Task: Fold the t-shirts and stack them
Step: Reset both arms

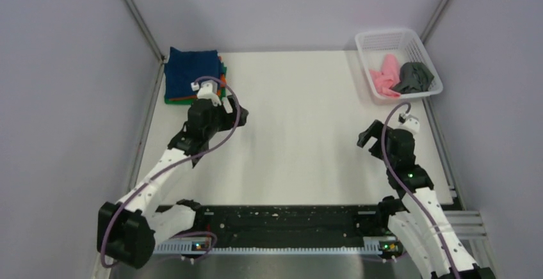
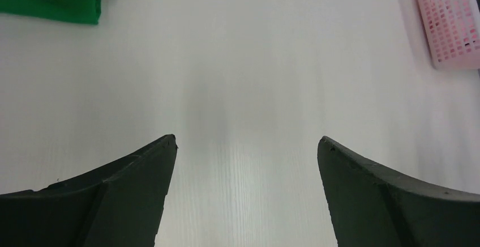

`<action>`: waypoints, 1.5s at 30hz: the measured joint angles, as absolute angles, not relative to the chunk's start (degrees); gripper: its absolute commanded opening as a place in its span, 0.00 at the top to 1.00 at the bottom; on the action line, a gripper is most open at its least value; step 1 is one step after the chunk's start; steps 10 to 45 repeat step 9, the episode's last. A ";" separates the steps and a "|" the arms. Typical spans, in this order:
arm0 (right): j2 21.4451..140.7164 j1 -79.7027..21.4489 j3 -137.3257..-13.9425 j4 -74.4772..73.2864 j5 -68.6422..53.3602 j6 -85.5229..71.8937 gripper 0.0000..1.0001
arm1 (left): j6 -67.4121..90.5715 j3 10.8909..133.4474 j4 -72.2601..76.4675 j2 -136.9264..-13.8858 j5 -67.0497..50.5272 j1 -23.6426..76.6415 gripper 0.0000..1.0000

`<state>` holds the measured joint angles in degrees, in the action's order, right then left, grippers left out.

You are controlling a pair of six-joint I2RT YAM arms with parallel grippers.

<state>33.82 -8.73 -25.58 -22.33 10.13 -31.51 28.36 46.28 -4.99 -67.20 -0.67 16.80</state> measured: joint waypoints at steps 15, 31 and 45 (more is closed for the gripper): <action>35.31 -8.73 -22.33 -12.25 17.21 -28.47 0.01 | 27.09 31.35 -9.98 -40.34 11.77 19.16 0.01; 35.31 -8.73 -22.33 -12.25 17.21 -28.47 0.01 | 27.09 31.35 -9.98 -40.34 11.77 19.16 0.01; 35.31 -8.73 -22.33 -12.25 17.21 -28.47 0.01 | 27.09 31.35 -9.98 -40.34 11.77 19.16 0.01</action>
